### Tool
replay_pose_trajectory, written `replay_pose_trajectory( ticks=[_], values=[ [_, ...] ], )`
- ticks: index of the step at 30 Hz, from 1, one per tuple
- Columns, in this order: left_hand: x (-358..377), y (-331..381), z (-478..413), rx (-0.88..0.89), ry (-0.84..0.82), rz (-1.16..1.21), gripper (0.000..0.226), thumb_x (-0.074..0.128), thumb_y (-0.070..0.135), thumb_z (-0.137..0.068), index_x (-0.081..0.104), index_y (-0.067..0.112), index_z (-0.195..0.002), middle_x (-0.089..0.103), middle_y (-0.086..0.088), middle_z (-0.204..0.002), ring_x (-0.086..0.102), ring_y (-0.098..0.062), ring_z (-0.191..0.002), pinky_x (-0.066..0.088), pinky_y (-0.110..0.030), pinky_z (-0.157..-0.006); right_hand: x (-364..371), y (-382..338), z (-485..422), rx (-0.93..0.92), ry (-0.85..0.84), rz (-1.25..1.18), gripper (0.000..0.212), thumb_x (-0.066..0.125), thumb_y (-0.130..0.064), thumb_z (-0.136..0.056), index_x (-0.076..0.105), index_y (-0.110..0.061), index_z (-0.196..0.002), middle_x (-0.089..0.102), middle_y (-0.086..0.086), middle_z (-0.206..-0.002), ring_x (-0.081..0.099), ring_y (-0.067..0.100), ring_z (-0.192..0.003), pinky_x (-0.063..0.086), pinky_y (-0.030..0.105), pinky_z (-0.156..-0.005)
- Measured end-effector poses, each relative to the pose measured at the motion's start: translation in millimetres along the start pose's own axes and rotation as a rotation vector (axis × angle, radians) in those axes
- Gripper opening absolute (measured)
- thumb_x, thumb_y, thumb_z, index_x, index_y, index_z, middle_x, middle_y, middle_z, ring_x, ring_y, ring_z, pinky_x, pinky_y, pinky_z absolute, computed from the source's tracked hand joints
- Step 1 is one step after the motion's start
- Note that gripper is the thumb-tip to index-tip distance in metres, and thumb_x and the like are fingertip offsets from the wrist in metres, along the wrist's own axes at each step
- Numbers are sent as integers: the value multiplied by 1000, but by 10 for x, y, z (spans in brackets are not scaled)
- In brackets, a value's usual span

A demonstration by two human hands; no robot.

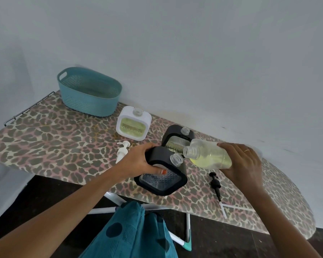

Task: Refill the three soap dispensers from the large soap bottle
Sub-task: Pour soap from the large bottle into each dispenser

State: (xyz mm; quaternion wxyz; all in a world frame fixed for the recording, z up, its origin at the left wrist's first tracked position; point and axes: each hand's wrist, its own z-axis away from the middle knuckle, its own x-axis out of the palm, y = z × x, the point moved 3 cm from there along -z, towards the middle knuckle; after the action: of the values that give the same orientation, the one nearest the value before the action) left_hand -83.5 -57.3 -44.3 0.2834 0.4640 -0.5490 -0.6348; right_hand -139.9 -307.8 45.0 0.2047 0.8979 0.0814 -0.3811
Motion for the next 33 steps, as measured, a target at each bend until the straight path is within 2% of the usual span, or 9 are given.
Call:
replay_pose_trajectory(
  ticks=[2,5,7,10,14,19,24,29,33],
  values=[
    [7,2,-3,1,-4,3,51,87,22,-53,56,25,-94,67,-1,-90,64,-18,-88,52,-41,-86,0,14,-2,-14,-6,11,42,81,-29,-60,68,-4,-91,72,9,-87,67,30,-73,51,38,-66],
    [24,1,-13,4,-3,-10,55,84,31,-48,56,24,-94,66,-2,-91,64,-20,-89,51,-42,-86,-19,16,-10,-40,1,25,38,61,-34,-69,68,-4,-91,72,8,-87,68,29,-74,51,38,-67],
    [33,-7,-26,3,3,-29,58,83,34,-47,57,21,-97,66,-3,-92,63,-20,-89,50,-43,-87,-28,17,-21,-52,-2,39,35,72,-29,-67,69,-4,-90,72,8,-87,68,29,-75,52,39,-68],
    [50,-32,-43,12,10,-45,59,88,29,-50,57,18,-100,66,-3,-93,63,-18,-89,51,-41,-86,-36,16,-31,-57,-12,54,42,88,-18,-54,70,-3,-89,72,8,-87,68,29,-75,52,40,-70],
    [85,-49,-43,31,-3,-31,58,87,23,-54,58,15,-103,67,0,-92,64,-13,-86,53,-30,-81,-60,21,-48,-79,10,68,37,81,-25,-61,70,-4,-89,72,8,-87,68,29,-74,51,39,-69],
    [117,-47,-25,33,-17,26,55,87,21,-55,59,19,-102,67,7,-89,64,-1,-81,50,-13,-72,-63,37,-53,-72,-11,72,50,92,-13,-45,70,-4,-89,72,7,-86,68,29,-74,51,39,-70],
    [104,-56,-30,40,8,40,54,87,20,-55,58,21,-101,68,5,-91,64,-4,-82,51,-13,-73,-47,53,-52,-61,-7,60,49,91,-12,-46,70,-4,-89,72,7,-85,68,30,-74,51,40,-69],
    [98,-64,-33,46,10,56,54,87,21,-55,58,20,-101,67,5,-90,63,0,-79,49,-10,-70,-25,93,-34,-58,6,54,46,90,-12,-49,69,-5,-90,72,7,-85,68,30,-73,51,39,-68],
    [106,-47,-40,57,8,71,50,87,22,-55,57,30,-94,66,8,-87,62,5,-77,47,-7,-67,-15,112,-21,-68,18,47,40,79,-22,-58,67,-6,-93,72,7,-87,67,30,-74,51,40,-68]
  ],
)
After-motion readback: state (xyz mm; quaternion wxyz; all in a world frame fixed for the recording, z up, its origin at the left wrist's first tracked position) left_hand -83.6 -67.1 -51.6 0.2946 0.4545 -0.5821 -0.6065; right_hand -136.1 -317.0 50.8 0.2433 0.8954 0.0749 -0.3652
